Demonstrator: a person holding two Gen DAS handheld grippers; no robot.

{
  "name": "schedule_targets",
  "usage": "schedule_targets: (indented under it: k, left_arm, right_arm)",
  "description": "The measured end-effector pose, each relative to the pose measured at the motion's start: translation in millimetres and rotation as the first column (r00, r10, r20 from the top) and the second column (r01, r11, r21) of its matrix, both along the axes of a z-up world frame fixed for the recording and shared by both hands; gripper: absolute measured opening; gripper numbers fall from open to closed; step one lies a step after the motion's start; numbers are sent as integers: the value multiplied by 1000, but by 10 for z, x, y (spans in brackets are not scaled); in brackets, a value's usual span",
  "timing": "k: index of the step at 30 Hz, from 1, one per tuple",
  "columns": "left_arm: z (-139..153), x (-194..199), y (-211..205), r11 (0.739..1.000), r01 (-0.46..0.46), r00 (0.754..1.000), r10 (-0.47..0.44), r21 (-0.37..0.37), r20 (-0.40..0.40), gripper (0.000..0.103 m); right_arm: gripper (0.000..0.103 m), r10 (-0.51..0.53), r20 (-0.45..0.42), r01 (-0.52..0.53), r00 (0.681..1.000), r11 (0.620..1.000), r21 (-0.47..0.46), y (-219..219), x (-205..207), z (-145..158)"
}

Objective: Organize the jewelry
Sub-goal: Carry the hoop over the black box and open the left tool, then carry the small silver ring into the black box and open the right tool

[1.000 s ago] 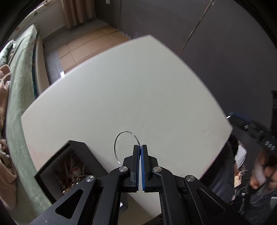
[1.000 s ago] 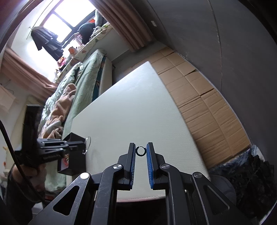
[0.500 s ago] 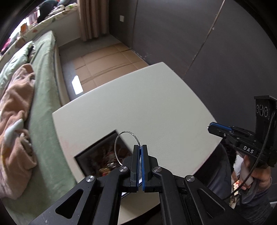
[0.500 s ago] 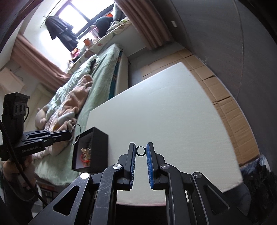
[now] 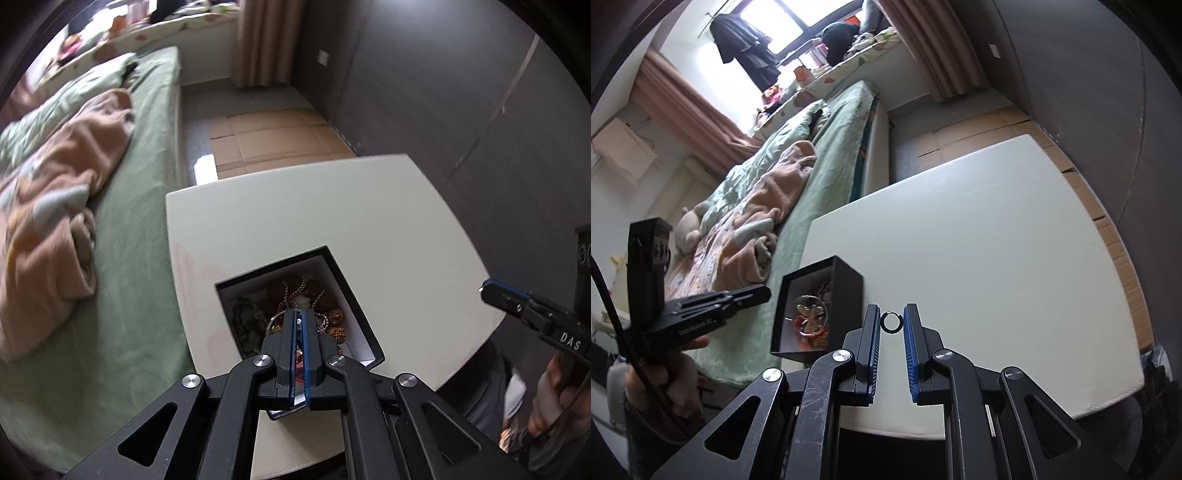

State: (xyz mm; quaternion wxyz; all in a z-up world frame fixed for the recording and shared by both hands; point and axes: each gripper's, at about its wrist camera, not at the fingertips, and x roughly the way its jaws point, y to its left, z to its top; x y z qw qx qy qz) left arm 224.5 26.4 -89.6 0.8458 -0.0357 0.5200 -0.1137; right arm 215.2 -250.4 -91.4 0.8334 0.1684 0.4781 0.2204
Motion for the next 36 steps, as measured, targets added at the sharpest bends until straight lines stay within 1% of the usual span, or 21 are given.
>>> schedule_targets:
  k: [2,3,4,5,6,9,15,18,24,29,30,31,33,34,35,36]
  left_arm:
    - [12,-40,119,998,-37,999,37,-54,5,15]
    - [27,-69,172,996,-57,998,58,-74,15,36]
    - [50,-104,232,993,-76,996,79,-93,31,63]
    - [91,-153,297,989,-97,993,104,-116,57,74]
    - [128,-201,353,984,-114,989,126,-136,82,82]
    - [192,-305,475,974,-152,979,171,-167,109,82]
    - [237,-509,727,954,-224,957,254,-198,138,82]
    - [252,-614,819,943,-249,947,285,-221,150,82]
    - [212,-764,891,925,-271,935,319,-267,156,82]
    - [212,-809,1021,898,-308,908,376,-314,183,82]
    - [213,-820,1049,893,-318,903,387,-318,184,82]
    - [206,-831,1078,887,-332,898,401,-320,180,82]
    - [189,-840,1118,878,-350,892,419,-327,171,82]
    - [183,-843,1127,876,-352,890,422,-330,171,82]
    - [178,-848,1130,874,-352,889,424,-335,172,82]
    - [174,-850,1127,872,-352,888,426,-340,173,84]
  right_arm:
    - [14,13,7,-13,1000,1000,2,84,-3,25]
    - [14,20,10,-20,1000,1000,6,134,1,41]
    - [14,28,11,-28,1000,1000,12,172,2,54]
    - [14,35,12,-35,999,999,17,213,5,63]
    - [14,45,13,-45,999,999,25,269,15,76]
    - [14,80,11,-81,997,996,47,459,76,101]
    - [14,142,-15,-140,990,986,91,861,185,68]
    - [14,177,-40,-171,983,978,120,1053,239,2]
    - [14,211,-92,-195,973,968,155,1375,392,-159]
    - [15,240,-117,-218,964,961,173,1576,497,-217]
    - [16,253,-128,-228,959,956,182,1611,516,-227]
    - [22,261,-135,-233,956,954,189,1623,525,-231]
    - [77,249,-130,-222,960,956,191,1584,516,-210]
    - [85,230,-110,-207,967,960,186,1530,496,-176]
    - [87,218,-97,-198,971,962,186,1483,483,-149]
    - [87,214,-92,-194,972,962,192,1438,467,-125]
